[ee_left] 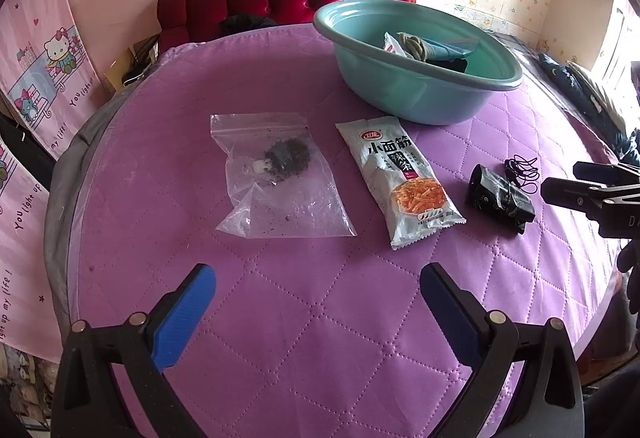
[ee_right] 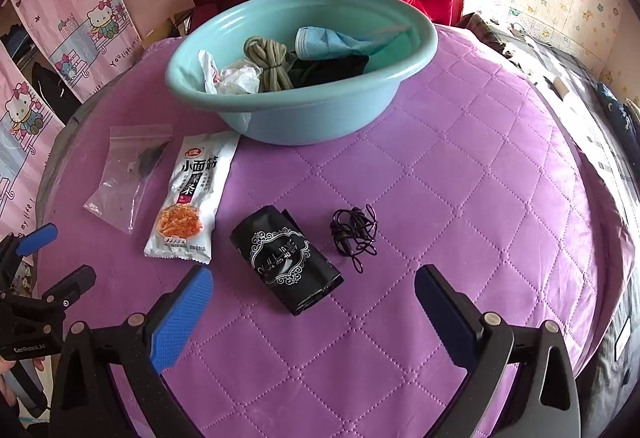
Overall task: Organize soft objects
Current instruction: 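Withdraw both tools from the basin back over the table, then grasp the black pouch with the right tool while the left tool grasps the clear zip bag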
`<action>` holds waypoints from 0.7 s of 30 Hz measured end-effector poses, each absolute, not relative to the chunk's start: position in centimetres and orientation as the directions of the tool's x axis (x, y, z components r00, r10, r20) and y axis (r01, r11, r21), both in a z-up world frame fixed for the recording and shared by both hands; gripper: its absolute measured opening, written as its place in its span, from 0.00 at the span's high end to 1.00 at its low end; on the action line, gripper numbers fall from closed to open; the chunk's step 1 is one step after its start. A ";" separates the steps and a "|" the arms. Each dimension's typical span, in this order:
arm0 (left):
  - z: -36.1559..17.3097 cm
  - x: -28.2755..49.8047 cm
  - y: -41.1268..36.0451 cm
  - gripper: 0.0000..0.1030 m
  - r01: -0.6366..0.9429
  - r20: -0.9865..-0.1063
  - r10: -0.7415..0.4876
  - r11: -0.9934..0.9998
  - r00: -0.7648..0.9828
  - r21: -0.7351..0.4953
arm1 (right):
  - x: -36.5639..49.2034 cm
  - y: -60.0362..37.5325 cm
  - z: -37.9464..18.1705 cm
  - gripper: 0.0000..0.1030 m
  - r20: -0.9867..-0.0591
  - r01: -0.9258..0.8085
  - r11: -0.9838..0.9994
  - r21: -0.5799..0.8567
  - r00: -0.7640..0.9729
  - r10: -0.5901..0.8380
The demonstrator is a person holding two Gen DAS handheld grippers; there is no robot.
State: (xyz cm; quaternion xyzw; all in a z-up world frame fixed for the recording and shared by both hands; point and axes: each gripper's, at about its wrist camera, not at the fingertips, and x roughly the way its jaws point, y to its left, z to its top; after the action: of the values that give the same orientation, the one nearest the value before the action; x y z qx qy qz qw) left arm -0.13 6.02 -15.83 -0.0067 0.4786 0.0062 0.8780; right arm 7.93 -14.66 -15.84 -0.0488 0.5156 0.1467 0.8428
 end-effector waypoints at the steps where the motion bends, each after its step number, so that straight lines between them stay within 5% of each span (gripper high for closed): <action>1: -16.0 -0.1 6.2 0.00 -0.017 -0.842 0.004 1.000 0.540 -0.006 | 8.0 -14.6 -16.0 0.00 -0.885 -0.298 0.952 0.069 0.422 0.196; 21: -17.2 0.9 7.9 0.00 -0.022 -0.854 -0.008 0.999 0.521 -0.023 | 11.3 -10.3 -20.3 0.01 -0.955 -0.474 0.880 0.021 0.251 0.158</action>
State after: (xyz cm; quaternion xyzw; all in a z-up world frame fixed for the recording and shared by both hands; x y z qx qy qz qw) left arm 0.92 7.87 -17.20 -0.0154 0.4896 0.0038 0.8718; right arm 11.31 -10.32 -20.28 -0.1370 0.5772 0.2030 0.7790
